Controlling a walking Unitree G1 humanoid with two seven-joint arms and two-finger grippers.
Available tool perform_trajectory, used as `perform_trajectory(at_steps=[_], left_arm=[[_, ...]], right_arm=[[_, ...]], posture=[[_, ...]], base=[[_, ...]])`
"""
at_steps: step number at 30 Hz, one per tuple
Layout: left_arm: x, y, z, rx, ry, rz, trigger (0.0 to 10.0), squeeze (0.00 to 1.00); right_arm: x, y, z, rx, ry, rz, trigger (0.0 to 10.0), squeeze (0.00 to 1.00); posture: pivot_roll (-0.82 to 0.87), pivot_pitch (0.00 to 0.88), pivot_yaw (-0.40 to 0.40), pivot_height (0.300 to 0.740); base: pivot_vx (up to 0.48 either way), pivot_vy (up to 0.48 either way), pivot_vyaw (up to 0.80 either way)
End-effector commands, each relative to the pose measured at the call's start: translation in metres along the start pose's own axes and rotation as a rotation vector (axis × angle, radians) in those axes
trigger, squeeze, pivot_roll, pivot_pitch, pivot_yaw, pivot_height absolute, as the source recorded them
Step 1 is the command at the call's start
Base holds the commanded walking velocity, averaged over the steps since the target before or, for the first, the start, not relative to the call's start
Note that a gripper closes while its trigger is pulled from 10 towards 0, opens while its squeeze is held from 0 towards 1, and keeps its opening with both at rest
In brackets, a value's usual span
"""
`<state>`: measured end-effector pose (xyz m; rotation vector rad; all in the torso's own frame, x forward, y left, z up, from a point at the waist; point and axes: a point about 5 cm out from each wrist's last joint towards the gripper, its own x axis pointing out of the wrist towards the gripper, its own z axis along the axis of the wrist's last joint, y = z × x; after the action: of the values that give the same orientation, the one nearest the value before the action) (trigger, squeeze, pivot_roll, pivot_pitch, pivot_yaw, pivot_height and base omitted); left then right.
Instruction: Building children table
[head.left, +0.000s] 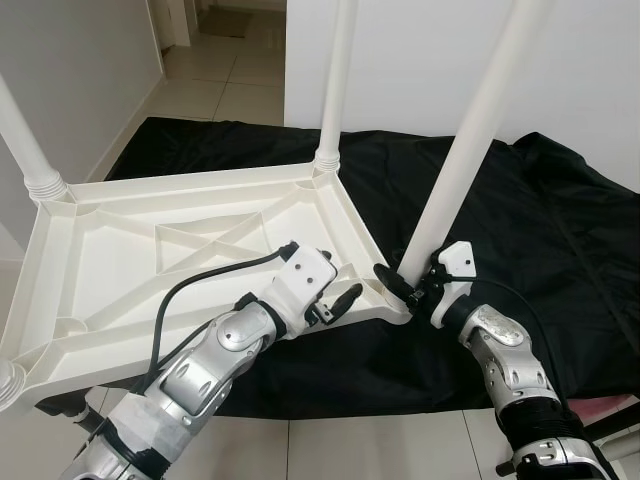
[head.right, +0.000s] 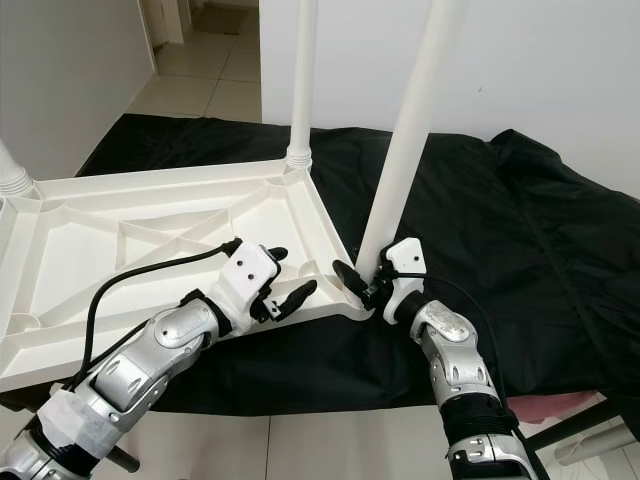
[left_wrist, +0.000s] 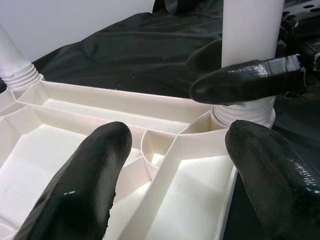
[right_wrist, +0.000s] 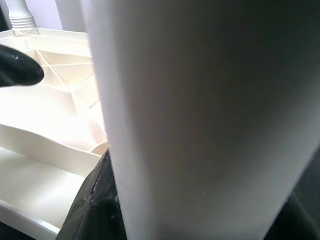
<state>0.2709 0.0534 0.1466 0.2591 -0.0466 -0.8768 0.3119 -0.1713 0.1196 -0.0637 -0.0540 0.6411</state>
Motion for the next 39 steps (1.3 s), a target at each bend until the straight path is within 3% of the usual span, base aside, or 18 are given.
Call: perform_trajectory(at_steps=[1,11,13,17,20,23,28,38,39], left_arm=[[-0.002,-0.016,0.001,0.004,0.002,-0.232,10.0,0.00],[-0.004,-0.015,-0.001,0.008,0.011,-0.227,10.0,0.00],[-0.005,-0.014,-0.001,0.011,0.016,-0.222,10.0,0.00],[-0.005,-0.014,-0.001,0.011,0.016,-0.222,10.0,0.00],[-0.006,-0.013,-0.003,0.010,0.022,-0.211,10.0,0.00],[-0.005,-0.014,-0.003,0.006,0.021,-0.206,10.0,0.00],[-0.006,-0.016,-0.003,-0.006,0.017,-0.199,10.0,0.00],[-0.006,-0.018,-0.003,-0.007,0.018,-0.202,10.0,0.00],[-0.006,-0.017,-0.003,-0.006,0.018,-0.206,10.0,0.00]], right_arm=[[-0.004,0.000,-0.005,0.027,0.006,-0.024,10.0,0.00],[-0.007,0.009,-0.008,0.066,-0.042,-0.155,10.0,0.00],[-0.006,0.014,-0.009,0.109,-0.050,-0.309,10.0,0.00],[-0.006,0.014,-0.009,0.109,-0.050,-0.309,10.0,0.00],[-0.004,0.032,-0.012,0.141,0.017,-0.593,10.0,0.00],[-0.003,0.040,-0.014,0.165,0.044,-0.701,10.0,0.00],[0.003,0.054,-0.010,0.200,0.014,-0.693,10.0,0.00],[0.002,0.054,-0.007,0.202,0.003,-0.686,10.0,0.00],[0.002,0.056,-0.005,0.200,0.003,-0.686,10.0,0.80]], posture=[[0.01,0.000,-0.070,0.740],[0.01,0.000,-0.072,0.740],[0.01,0.000,-0.071,0.740],[0.01,0.000,-0.071,0.740],[0.01,0.003,-0.087,0.740],[0.01,0.002,-0.093,0.740],[0.01,0.004,-0.098,0.740],[0.01,0.001,-0.102,0.740],[0.01,0.000,-0.104,0.740]], base=[[0.000,0.000,0.00],[0.000,0.000,0.00],[0.000,0.000,0.00],[0.000,0.000,0.00],[0.000,0.000,0.00],[0.000,0.000,0.00],[0.000,0.000,0.00],[0.000,0.000,0.00],[0.000,0.000,0.00]])
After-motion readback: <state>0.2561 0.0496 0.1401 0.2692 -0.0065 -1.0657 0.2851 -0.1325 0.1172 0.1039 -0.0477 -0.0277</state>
